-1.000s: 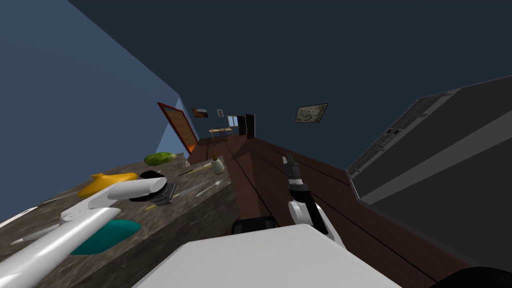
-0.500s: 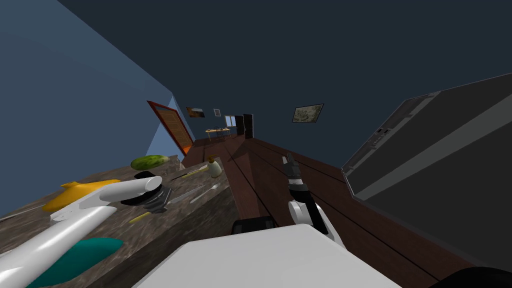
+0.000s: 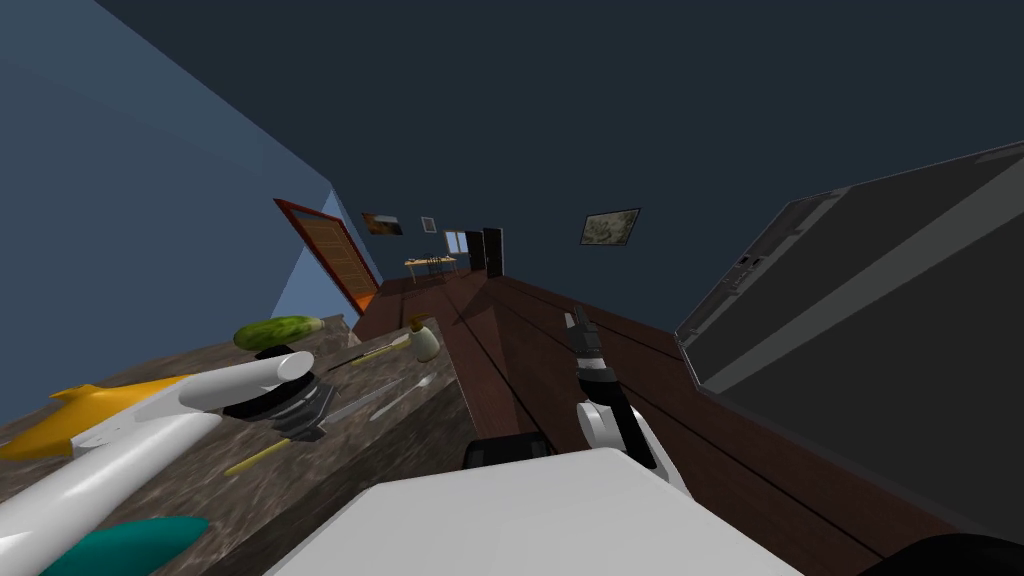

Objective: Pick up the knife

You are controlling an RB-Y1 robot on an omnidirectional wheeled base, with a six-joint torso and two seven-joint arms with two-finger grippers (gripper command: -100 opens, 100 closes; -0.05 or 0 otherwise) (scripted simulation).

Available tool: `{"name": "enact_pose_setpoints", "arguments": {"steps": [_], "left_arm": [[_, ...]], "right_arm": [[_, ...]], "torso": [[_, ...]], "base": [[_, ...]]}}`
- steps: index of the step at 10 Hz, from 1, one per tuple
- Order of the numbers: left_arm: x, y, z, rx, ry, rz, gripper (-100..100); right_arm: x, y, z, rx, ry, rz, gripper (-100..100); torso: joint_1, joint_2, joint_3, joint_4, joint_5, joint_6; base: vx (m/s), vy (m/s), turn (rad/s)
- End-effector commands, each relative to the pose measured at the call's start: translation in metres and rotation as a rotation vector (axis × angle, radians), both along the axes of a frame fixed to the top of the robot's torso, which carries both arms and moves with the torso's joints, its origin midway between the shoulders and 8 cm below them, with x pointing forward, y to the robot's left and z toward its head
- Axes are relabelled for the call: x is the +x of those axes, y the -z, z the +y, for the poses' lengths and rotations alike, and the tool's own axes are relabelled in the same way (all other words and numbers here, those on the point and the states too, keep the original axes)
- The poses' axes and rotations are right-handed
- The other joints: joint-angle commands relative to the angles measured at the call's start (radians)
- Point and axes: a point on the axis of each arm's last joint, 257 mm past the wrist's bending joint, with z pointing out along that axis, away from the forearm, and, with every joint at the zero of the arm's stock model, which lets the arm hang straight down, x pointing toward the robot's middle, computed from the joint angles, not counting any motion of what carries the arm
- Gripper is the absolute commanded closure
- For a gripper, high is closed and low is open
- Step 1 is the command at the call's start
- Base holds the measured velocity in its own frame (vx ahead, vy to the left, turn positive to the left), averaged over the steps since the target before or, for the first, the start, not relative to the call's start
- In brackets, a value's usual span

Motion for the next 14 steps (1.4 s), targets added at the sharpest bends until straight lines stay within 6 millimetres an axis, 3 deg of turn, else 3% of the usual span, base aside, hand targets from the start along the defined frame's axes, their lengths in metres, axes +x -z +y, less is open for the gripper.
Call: {"name": "enact_pose_setpoints", "arguments": {"steps": [1, 4, 5, 6, 7, 9, 10, 14], "left_arm": [[-0.007, 0.000, -0.005, -0.025, -0.013, 0.021, -100], [-0.021, 0.002, -0.016, -0.100, -0.051, 0.065, -100], [-0.016, 0.001, -0.014, -0.085, -0.044, 0.055, -100], [-0.017, 0.002, -0.014, -0.088, -0.046, 0.058, 0], [-0.019, 0.017, -0.016, -0.088, -0.049, 0.058, -100], [-0.019, 0.021, -0.016, -0.090, -0.050, 0.062, -100], [-0.019, 0.022, -0.016, -0.088, -0.049, 0.060, 100], [-0.022, 0.020, -0.013, -0.081, -0.053, 0.069, 100]], "right_arm": [[0.000, 0.000, 0.000, 0.000, 0.000, 0.000, 0], [0.000, 0.000, 0.000, 0.000, 0.000, 0.000, 0], [0.000, 0.000, 0.000, 0.000, 0.000, 0.000, 0], [0.000, 0.000, 0.000, 0.000, 0.000, 0.000, 0], [0.000, 0.000, 0.000, 0.000, 0.000, 0.000, 0], [0.000, 0.000, 0.000, 0.000, 0.000, 0.000, 0], [0.000, 0.000, 0.000, 0.000, 0.000, 0.000, 0], [0.000, 0.000, 0.000, 0.000, 0.000, 0.000, 0]], "torso": [[0.000, 0.000, 0.000, 0.000, 0.000, 0.000], [-0.001, 0.003, 0.002, 0.001, 0.000, 0.000], [-0.001, 0.004, 0.002, 0.001, 0.000, 0.000], [-0.001, 0.003, 0.002, 0.001, 0.000, -0.001], [-0.002, 0.003, 0.002, 0.001, 0.000, 0.000], [-0.001, 0.003, 0.002, 0.001, 0.000, 0.000], [-0.002, 0.003, 0.002, 0.001, 0.000, 0.000], [0.003, 0.007, 0.005, 0.003, 0.006, -0.001]], "base": [[0.036, 0.018, -0.024], [-0.003, 0.011, -0.033], [-0.006, 0.007, -0.014], [0.000, 0.000, 0.000], [-0.005, 0.006, -0.019], [-0.004, 0.004, -0.013], [0.000, 0.000, 0.000], [0.000, 0.000, 0.000]]}}
